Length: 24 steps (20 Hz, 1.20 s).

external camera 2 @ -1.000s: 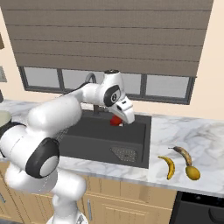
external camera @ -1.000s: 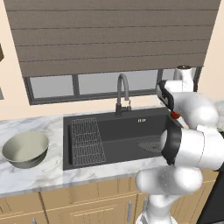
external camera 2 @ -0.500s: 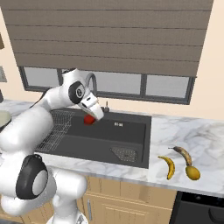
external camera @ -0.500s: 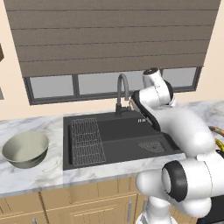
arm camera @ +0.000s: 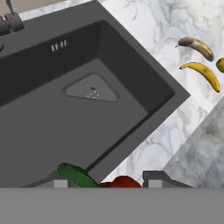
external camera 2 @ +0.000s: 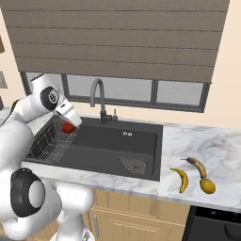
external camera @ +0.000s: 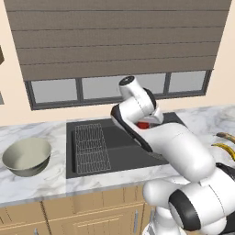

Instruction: There is a mixed pile of frozen fruits and vegetables on the counter. Locate all the frozen vegetables and place the items in a bowl on the counter. Take all the frozen fruits and defrost them in a running sink.

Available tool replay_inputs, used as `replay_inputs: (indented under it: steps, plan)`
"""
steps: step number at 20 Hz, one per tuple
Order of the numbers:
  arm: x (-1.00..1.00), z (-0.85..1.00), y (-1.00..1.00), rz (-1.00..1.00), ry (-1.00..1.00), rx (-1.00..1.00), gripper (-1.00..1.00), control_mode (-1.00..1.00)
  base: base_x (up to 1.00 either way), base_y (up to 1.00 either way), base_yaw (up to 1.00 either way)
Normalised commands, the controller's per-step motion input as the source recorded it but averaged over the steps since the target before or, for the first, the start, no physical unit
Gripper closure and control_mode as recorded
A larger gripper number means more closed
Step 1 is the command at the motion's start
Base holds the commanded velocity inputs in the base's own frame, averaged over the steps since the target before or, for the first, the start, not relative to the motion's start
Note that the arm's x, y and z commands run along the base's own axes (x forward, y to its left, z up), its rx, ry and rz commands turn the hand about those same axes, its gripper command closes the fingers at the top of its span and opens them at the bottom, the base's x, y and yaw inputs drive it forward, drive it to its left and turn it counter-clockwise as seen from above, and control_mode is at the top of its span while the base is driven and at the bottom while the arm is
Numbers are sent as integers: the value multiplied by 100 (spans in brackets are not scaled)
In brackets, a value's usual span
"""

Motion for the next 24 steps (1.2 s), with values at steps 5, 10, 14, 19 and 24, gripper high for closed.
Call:
replay_inputs:
  steps: [5, 10, 14, 19, 24]
  plan:
    - [0, 0, 100, 8, 11, 1, 100, -100, 0, 0, 0]
    - [0, 0, 97, 11, 19, 1, 100, -100, 0, 0, 0]
    - [-1, 0, 93, 12, 21, 3, 100, -100, 0, 0, 0]
    - [0, 0, 98, 13, 10, 5, 100, -100, 0, 0, 0]
    - [0, 0, 89, 17, 4, 11, 100, -100, 0, 0, 0]
